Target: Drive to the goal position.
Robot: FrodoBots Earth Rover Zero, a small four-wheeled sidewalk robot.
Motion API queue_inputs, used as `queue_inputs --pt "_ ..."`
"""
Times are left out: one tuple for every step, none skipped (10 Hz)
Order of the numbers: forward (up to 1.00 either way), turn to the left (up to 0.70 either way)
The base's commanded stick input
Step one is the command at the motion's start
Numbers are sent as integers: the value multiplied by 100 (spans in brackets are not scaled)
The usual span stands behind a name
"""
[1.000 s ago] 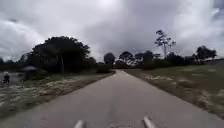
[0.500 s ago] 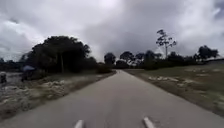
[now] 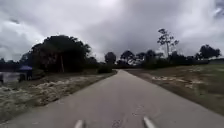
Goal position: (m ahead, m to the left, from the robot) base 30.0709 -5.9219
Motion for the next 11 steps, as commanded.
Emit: queue_inputs --pt "85 -28" --pt "85 -32" --pt "85 -13" --pt "85 0" --pt "85 0" --pt "85 0" --pt "85 0" --pt "85 0" --pt "85 0" --pt "85 -8" --pt "85 -21"
